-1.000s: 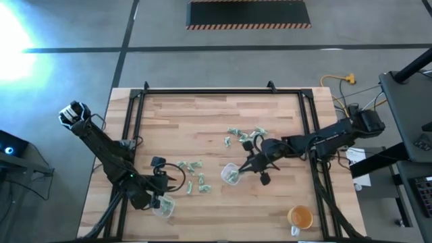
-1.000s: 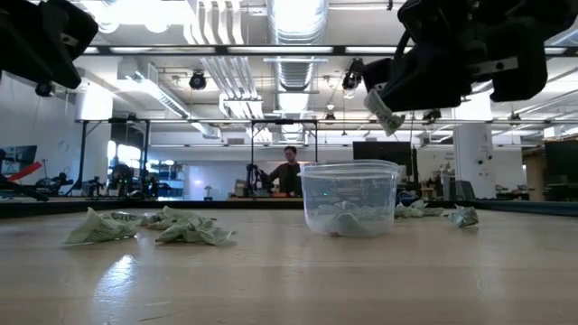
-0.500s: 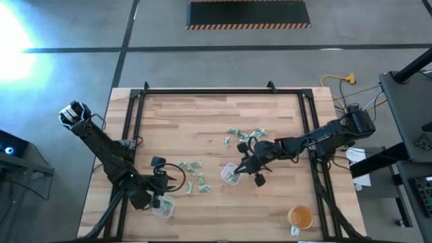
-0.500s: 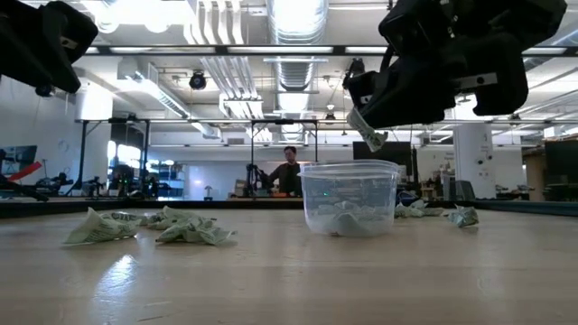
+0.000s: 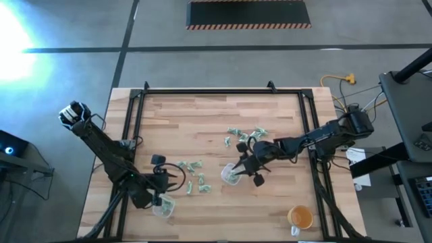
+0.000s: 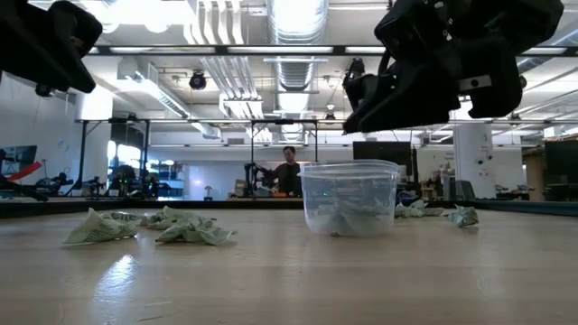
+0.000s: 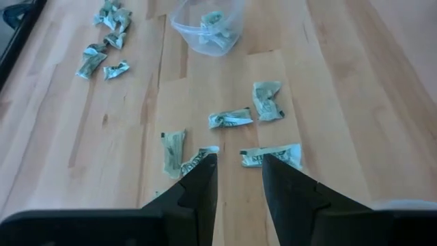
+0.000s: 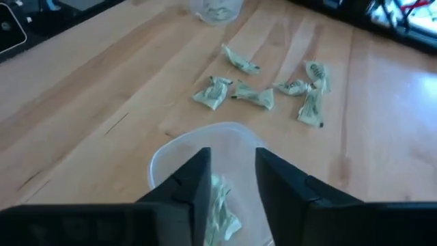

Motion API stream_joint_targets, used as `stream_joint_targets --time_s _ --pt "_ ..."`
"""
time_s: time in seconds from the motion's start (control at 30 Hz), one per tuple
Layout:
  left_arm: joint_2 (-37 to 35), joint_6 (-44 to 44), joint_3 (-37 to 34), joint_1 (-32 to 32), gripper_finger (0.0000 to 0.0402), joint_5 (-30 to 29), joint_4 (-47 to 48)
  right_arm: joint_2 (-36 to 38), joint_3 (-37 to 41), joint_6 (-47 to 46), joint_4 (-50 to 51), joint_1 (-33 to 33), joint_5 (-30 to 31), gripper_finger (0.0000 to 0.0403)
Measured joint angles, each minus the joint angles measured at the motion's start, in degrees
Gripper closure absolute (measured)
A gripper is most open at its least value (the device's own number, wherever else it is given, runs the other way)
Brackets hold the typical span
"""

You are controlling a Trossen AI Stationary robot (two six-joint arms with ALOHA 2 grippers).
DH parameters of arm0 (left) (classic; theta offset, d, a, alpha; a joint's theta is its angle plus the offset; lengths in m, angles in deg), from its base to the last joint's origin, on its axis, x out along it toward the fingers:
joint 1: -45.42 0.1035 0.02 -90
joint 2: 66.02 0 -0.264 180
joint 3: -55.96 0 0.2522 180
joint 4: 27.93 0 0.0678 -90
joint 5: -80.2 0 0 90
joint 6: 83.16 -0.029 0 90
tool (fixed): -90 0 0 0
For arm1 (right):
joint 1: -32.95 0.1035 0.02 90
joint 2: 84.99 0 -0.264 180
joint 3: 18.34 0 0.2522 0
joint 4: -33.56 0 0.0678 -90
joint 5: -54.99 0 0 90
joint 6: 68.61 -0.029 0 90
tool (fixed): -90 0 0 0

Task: Pick and place items into bin
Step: Put the light green packet into the top transparent bin, then put the light green packet into the bottom transparent bin

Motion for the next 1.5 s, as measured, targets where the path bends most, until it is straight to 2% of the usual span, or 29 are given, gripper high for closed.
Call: stream_joint_targets --time_s 0.17,0.67,0.83,0.97,1.1,1.5 --pt "0.04 -0.89 0.0 3.38 0.0302 0.82 1.49 1.92 -0.52 0.74 0.76 -0.02 0.17 0.0268" --pt "0.61 -11.72 -2.18 25.52 0.0302 22.79 4.85 6.6 -0.47 -7.31 6.9 0.6 0.19 0.0281" --pt "2.08 -13.58 -3.58 30.48 0.0302 25.96 4.23 6.77 -0.47 -9.22 9.55 0.74 0.19 0.0286" --pt "3.45 -14.14 -5.06 33.2 0.0302 28.14 3.17 6.82 -0.47 -10.18 10.44 0.74 0.19 0.0289" --pt "4.92 -16.4 -5.7 34.76 0.0302 32.79 -1.05 6.97 -0.47 -10.33 10.98 0.74 0.19 0.0293" --pt "13.9 -18.15 -5.28 38.72 0.0302 36.72 -5.33 7.28 -0.45 -10.69 12.57 0.85 0.19 0.0295"
